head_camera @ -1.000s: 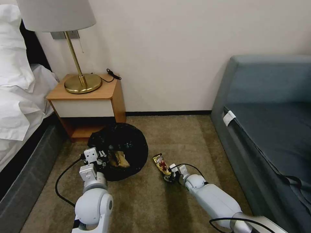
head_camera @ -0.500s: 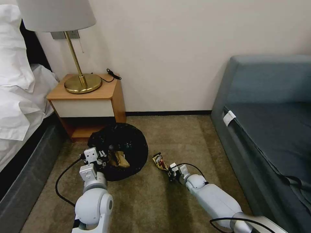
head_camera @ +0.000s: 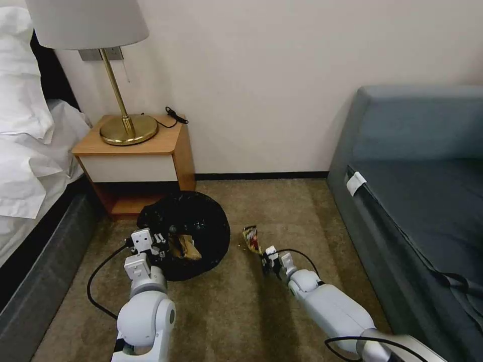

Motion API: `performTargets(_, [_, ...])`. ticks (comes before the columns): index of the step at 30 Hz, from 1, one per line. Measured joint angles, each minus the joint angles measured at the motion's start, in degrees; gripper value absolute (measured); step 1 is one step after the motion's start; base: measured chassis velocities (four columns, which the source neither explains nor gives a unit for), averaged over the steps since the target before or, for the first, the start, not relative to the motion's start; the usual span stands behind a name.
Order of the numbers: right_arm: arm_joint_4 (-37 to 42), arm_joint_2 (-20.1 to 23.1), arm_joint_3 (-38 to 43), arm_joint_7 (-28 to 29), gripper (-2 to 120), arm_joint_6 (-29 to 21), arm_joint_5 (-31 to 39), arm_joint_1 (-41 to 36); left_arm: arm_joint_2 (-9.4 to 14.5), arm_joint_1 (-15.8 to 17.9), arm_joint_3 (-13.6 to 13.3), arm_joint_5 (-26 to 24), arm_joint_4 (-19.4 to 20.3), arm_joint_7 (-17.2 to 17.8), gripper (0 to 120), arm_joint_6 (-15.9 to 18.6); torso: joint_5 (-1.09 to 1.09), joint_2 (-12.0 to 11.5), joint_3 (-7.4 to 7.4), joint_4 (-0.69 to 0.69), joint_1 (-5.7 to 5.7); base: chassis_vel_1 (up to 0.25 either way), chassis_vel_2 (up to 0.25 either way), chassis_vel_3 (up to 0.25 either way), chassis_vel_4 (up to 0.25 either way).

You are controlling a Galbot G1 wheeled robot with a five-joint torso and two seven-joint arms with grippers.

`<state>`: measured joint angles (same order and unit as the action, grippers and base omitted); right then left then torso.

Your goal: Pick up the trash bin, then pick up the garbage on the floor and place it into the trash bin.

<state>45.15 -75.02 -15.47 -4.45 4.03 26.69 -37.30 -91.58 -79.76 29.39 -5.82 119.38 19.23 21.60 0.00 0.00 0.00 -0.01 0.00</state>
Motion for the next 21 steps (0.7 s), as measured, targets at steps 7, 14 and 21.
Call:
performTargets(7, [8.8, -0.3, 1.3, 8.2, 0, 6.5, 0.3, 0.8, 0.0, 0.2, 0.1, -0.3, -0.6, 0.0, 4, 0.0, -0.01, 0.0, 0.0, 0.01, 0.0, 0.0, 0.0, 0.0, 0.0])
performTargets(14, [24.1, -1.5, 1.2, 13.3, 0, 10.7, -2.3, 0.7, 0.2, 1.1, 0.5, -0.9, -1.4, 0.0, 4, 0.0, -0.02, 0.0, 0.0, 0.01, 0.0, 0.0, 0.0, 0.0, 0.0])
performTargets(21, [36.1, -1.4, -2.6, 15.7, 0, 8.7, -2.4, 1.7, 0.1, 2.3, 0.7, -1.3, -2.4, 0.2, 4, 0.0, -0.01, 0.0, 0.0, 0.01, 0.0, 0.0, 0.0, 0.0, 0.0])
